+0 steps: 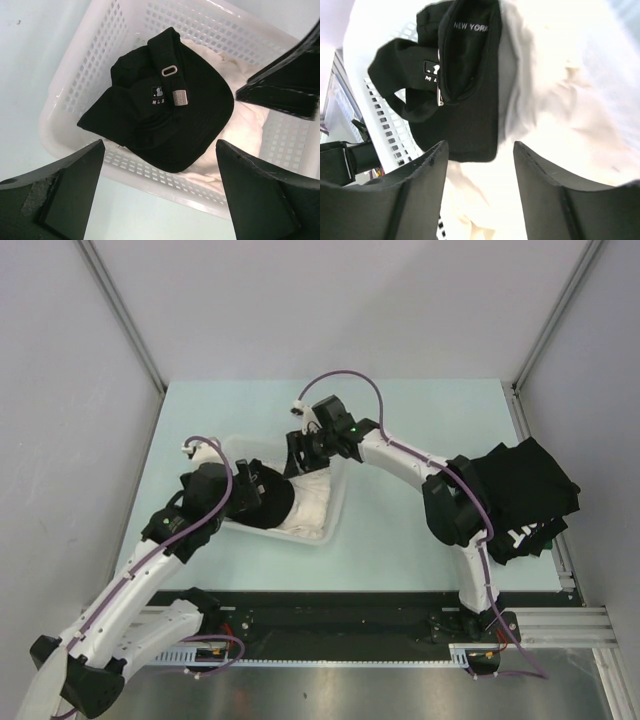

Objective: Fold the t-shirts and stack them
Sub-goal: Grab crumpled tshirt from bin with the right arm

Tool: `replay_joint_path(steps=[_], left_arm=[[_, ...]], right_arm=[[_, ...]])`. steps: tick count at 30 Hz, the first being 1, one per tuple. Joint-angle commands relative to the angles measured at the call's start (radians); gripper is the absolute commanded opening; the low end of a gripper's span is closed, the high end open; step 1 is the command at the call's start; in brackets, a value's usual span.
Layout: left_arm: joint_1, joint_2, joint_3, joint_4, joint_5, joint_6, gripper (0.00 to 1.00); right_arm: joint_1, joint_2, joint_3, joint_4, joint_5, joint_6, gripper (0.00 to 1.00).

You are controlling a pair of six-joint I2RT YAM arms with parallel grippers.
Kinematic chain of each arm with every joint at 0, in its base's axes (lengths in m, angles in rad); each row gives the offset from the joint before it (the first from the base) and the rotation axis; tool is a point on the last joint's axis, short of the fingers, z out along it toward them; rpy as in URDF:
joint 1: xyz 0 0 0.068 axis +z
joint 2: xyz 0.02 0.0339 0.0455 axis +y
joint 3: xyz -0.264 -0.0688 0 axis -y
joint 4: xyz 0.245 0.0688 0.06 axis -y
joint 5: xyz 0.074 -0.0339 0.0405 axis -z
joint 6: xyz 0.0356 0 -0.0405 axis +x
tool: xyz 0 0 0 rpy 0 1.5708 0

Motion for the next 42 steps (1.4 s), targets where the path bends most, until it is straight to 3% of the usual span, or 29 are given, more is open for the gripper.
replay_joint_path(steps=[1,9,19,28,31,33,34,35,42], left_arm=[[0.008,0.021,0.033,0.049,0.02,0.027,0.98],[0.008,-0.011,0.036,0.043,0.011,0.036,0.98],[0.007,-0.079,0.021,0.006,-0.003,0.035,0.98],[0.007,-0.123,0.006,-0.016,-0.009,0.026,0.98],[0.007,-0.128,0.003,-0.014,-0.007,0.026,0.98],[0.007,-0.131,0.003,-0.017,-0.007,0.026,0.98],[0.007,-0.132,0.004,-0.019,-0.007,0.027,0.98],[0.008,-0.132,0.003,-0.019,-0.007,0.027,0.98],[0.007,-0.142,0.004,-0.025,-0.009,0.038,0.98]], right_arm=[[-0.032,-0.098,-0.03,0.029,0.032,-0.028,0.62],[-0.029,-0.095,-0.114,-0.002,0.139,-0.082,0.58],[0.091,-0.104,-0.128,-0.051,0.438,-0.255,0.57],[0.147,-0.109,-0.138,-0.086,0.57,-0.321,0.56],[0.15,-0.103,-0.157,-0.089,0.584,-0.324,0.49],[0.15,-0.092,-0.161,-0.092,0.593,-0.326,0.35],[0.149,-0.087,-0.159,-0.098,0.592,-0.327,0.21],[0.147,-0.078,-0.158,-0.103,0.598,-0.326,0.0],[0.141,-0.066,-0.15,-0.109,0.616,-0.313,0.0]])
